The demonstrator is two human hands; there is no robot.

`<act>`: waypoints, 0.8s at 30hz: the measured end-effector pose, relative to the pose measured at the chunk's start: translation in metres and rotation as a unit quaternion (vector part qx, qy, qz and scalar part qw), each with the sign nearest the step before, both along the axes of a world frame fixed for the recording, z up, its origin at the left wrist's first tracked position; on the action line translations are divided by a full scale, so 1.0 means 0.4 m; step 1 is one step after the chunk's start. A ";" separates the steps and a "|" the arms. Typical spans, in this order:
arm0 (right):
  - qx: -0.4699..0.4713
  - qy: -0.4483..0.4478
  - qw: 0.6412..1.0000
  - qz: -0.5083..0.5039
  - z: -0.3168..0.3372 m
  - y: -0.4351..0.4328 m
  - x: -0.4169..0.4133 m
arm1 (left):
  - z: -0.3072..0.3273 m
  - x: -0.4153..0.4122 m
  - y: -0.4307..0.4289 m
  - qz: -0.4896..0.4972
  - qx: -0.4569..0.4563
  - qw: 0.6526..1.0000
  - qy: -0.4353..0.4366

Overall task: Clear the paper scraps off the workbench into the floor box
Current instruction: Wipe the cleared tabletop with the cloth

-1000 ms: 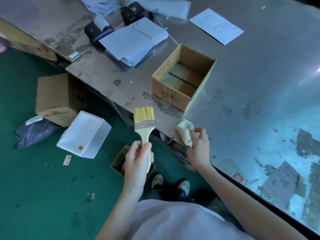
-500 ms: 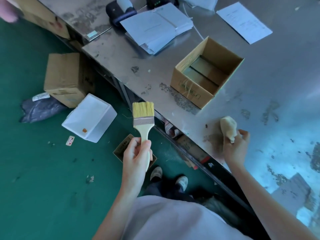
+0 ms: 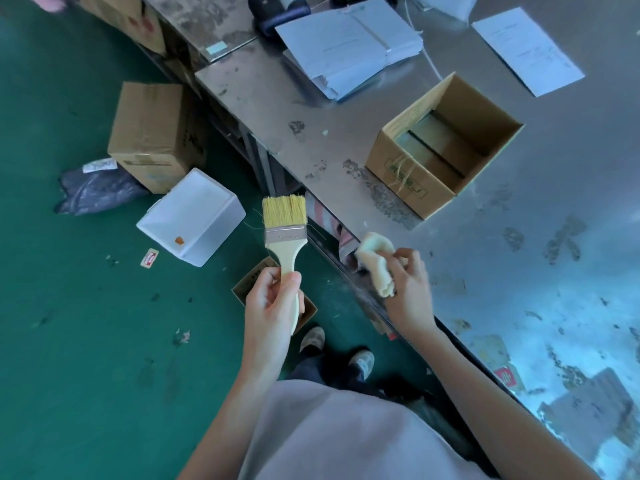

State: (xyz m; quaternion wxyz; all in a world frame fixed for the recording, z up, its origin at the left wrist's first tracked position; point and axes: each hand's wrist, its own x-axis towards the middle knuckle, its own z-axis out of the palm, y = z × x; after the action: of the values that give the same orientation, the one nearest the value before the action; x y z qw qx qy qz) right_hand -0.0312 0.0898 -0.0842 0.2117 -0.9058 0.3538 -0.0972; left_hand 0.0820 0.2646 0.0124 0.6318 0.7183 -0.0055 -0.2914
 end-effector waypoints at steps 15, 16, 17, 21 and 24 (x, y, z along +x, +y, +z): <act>0.022 0.017 0.999 -0.018 -0.018 0.039 0.014 | -0.006 0.003 0.013 0.035 0.001 0.999 0.009; 0.031 0.031 0.999 0.033 -0.023 0.064 0.028 | -0.005 0.003 0.013 0.037 0.000 0.999 0.009; 0.031 0.046 0.996 0.071 -0.025 0.082 0.035 | -0.003 0.003 0.013 0.039 -0.001 0.999 0.009; -0.002 0.019 0.996 0.085 0.008 0.059 -0.002 | 0.000 0.004 0.018 0.048 0.001 0.999 0.005; -0.012 -0.054 0.998 0.033 0.033 -0.011 -0.066 | -0.008 0.007 0.025 0.050 0.009 0.999 0.006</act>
State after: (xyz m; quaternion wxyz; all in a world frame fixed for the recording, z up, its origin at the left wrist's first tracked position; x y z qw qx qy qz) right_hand -0.0577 0.0855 -0.0709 0.2230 -0.9128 0.3109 -0.1428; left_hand 0.0848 0.2746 0.0093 0.6391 0.7215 0.0372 -0.2638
